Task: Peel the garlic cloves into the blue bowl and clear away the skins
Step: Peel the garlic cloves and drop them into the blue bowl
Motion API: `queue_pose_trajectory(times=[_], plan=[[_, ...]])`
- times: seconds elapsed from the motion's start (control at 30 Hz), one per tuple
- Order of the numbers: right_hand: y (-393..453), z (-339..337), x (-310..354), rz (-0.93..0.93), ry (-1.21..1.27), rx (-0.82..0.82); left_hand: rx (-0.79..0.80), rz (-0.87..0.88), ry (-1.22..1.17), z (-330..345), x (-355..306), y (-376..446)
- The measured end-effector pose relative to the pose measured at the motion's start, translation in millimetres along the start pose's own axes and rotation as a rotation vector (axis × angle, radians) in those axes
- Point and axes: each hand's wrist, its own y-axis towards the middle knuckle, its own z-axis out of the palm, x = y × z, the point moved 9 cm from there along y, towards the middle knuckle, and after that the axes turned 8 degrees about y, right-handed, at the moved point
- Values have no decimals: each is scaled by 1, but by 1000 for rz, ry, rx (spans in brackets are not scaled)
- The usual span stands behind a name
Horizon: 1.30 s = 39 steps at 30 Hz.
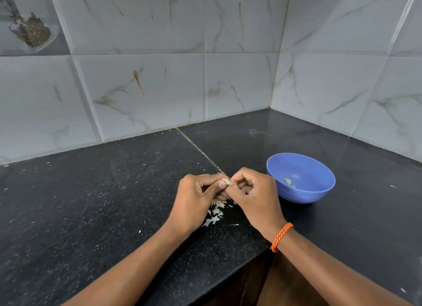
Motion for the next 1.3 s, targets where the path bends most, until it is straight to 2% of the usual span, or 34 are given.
queue_pose_trajectory(times=[0.27,0.47,0.63,0.8,1.13,1.3], plan=[[5,-4,-2,1,5,-18,18,-12,-104,6,-2,-3],[7,-1,-17,122,163,16,-99,-55,-167,-8,2,0],[6,-4,-23,153,122,6,-193,-121,-228,-26,13,3],[3,-3,-27,182,120,-2,-187,-146,-225,-29,19,4],[6,-6,-16,66,-73,-40,-149,-155,-109,-26,25,4],[7,-4,-6,-12,-86,-19,-137,-158,-72,-25,27,4]])
